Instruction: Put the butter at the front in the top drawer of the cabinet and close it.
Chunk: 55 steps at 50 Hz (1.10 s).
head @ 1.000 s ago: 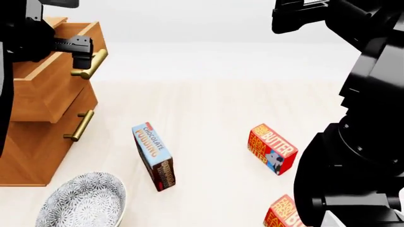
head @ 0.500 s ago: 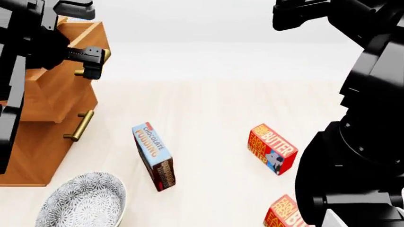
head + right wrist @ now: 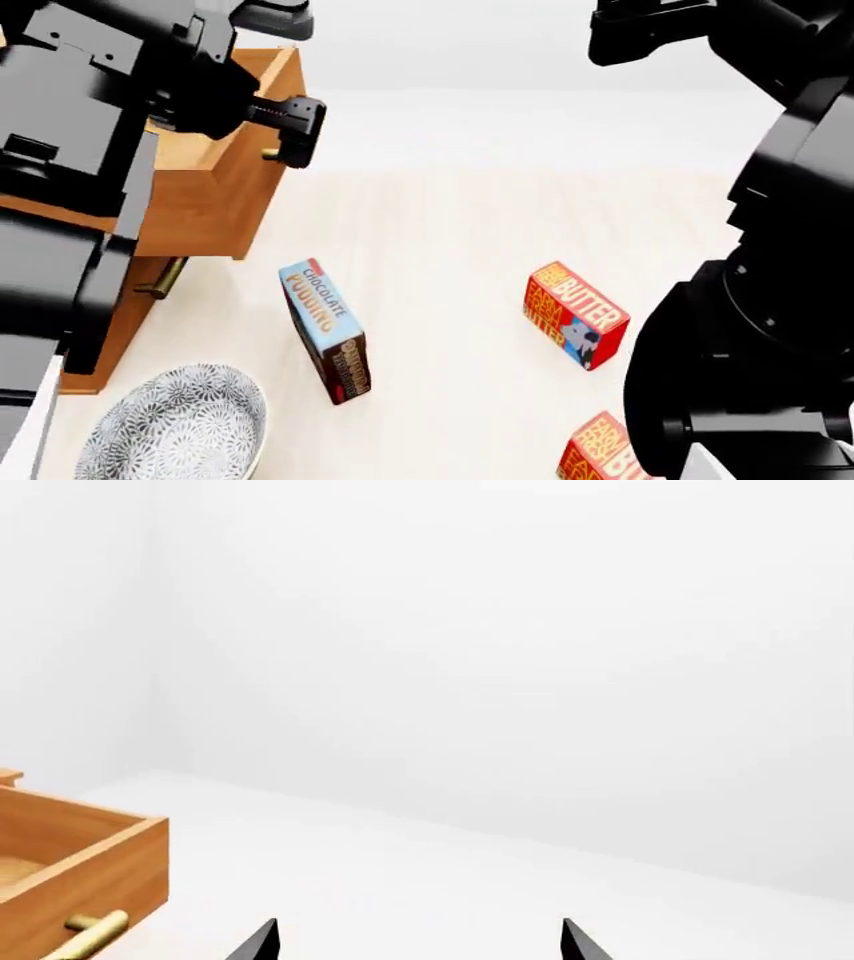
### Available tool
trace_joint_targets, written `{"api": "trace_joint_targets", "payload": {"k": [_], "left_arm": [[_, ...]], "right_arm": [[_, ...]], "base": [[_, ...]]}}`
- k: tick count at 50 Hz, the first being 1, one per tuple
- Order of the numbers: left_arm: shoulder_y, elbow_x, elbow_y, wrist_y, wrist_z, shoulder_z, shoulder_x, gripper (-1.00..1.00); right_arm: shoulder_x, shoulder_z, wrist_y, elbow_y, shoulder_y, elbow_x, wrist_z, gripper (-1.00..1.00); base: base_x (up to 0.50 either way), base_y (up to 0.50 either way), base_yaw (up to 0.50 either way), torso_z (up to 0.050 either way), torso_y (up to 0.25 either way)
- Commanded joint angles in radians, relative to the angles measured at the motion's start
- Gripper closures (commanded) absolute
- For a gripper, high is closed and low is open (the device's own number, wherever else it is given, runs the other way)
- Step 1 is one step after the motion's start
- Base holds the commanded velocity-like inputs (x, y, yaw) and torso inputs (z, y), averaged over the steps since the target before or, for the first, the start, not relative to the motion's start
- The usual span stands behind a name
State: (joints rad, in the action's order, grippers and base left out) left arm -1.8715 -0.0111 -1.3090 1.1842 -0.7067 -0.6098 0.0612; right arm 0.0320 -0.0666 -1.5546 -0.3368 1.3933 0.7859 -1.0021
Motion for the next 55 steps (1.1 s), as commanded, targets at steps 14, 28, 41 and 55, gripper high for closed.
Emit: {"api": "trace_joint_targets", "payload": {"k": [14,28,41,55], "left_arm": [[-0.111,-1.18,0.035,-0.215,0.195,-0.776,-0.061,-1.0],[-0.147,-1.087,0.76,-0.506,1.123,-0.594,0.383,-1.0],[0.231,-1.21,1.753,-0.576,1.834,-0.55,0.95,-1.0],[0.464,-1.028,1.883,-0.869,1.857,-0.58,1.159,-1.0]], "right_arm": [[-0.014,0.011,-0.001,-0.012,-0.003,0.119,-0.103,-1.0],[-0.014,0.013,0.021,-0.01,-0.018,0.01,0.009,-1.0],[0.014,-0.033,0.044,-0.072,-0.071,0.027,0.057,-1.0],[0.152,-0.169,0.049,-0.113,-0.118,0.048,-0.048,-1.0]], "base": [[0.0,0.0,0.0,0.0,0.0],[0.0,0.0,0.0,0.0,0.0],[0.0,0.0,0.0,0.0,0.0],[0.0,0.0,0.0,0.0,0.0]]}}
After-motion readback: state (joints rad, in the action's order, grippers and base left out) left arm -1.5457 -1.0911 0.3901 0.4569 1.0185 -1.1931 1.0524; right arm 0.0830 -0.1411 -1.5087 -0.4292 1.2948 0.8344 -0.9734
